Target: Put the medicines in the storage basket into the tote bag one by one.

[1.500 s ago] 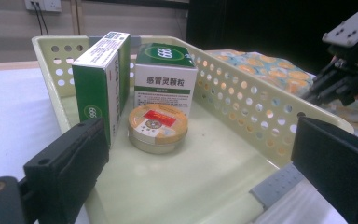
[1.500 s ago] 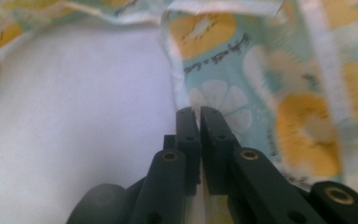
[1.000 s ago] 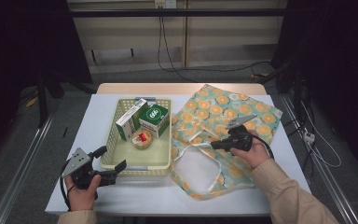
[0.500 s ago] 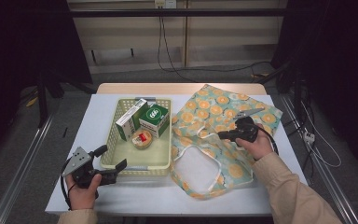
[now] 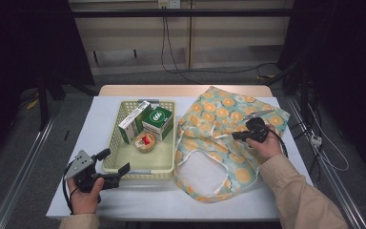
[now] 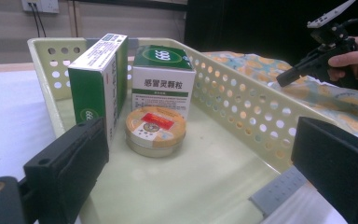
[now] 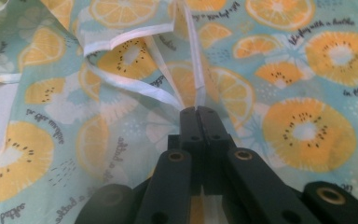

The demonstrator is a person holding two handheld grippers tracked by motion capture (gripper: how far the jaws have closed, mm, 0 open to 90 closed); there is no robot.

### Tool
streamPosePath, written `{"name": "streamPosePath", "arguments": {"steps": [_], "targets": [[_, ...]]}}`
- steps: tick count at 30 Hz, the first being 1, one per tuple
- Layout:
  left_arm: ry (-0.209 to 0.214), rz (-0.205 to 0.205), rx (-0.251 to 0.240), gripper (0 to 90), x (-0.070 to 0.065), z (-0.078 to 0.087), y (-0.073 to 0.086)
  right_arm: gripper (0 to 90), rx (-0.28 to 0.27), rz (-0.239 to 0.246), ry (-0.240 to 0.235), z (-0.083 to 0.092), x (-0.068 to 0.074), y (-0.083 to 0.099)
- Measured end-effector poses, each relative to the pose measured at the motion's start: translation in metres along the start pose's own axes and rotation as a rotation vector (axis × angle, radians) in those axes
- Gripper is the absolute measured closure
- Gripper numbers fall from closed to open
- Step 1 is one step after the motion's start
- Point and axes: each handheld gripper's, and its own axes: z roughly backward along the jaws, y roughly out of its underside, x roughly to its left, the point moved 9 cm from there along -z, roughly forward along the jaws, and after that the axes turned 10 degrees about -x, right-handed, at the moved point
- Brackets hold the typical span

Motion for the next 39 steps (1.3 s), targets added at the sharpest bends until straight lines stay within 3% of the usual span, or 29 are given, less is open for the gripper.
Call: {"name": "streamPosePath", "arguments": {"steps": [2,5,14,17,22,29,32,36,39], "targets": [[-0.001,0.001,-0.001,3.8,0.001,0.0,0.0,89.6,0.006,-0.009,-0.002,0.0,-0.003,0.004],[-0.002,0.0,0.0,3.8,0.001,-0.001,0.0,82.1,0.016,0.025,0.001,0.0,-0.001,0.008],[0.006,0.002,0.004,3.8,-0.001,-0.003,0.001,61.4,-0.034,0.146,-0.039,0.006,0.037,-0.011],[0.006,0.0,0.001,3.8,-0.001,-0.003,0.001,62.2,-0.054,0.18,-0.059,0.011,0.048,-0.017],[0.008,0.002,0.003,3.8,-0.002,-0.004,0.001,63.3,-0.091,0.196,-0.095,0.015,0.065,-0.025],[0.006,0.003,0.002,3.8,-0.002,-0.003,0.001,64.2,-0.098,0.221,-0.143,0.014,0.085,-0.027],[0.006,0.003,0.001,3.8,-0.002,-0.003,0.0,71.9,-0.097,0.229,-0.151,0.012,0.091,-0.028],[0.009,-0.001,0.006,3.8,-0.002,-0.004,0.001,88.1,-0.088,0.215,-0.2,0.01,0.098,-0.027],[0.011,0.001,0.006,3.8,-0.002,-0.004,0.001,89.4,-0.056,0.206,-0.221,0.001,0.1,-0.021]]}}
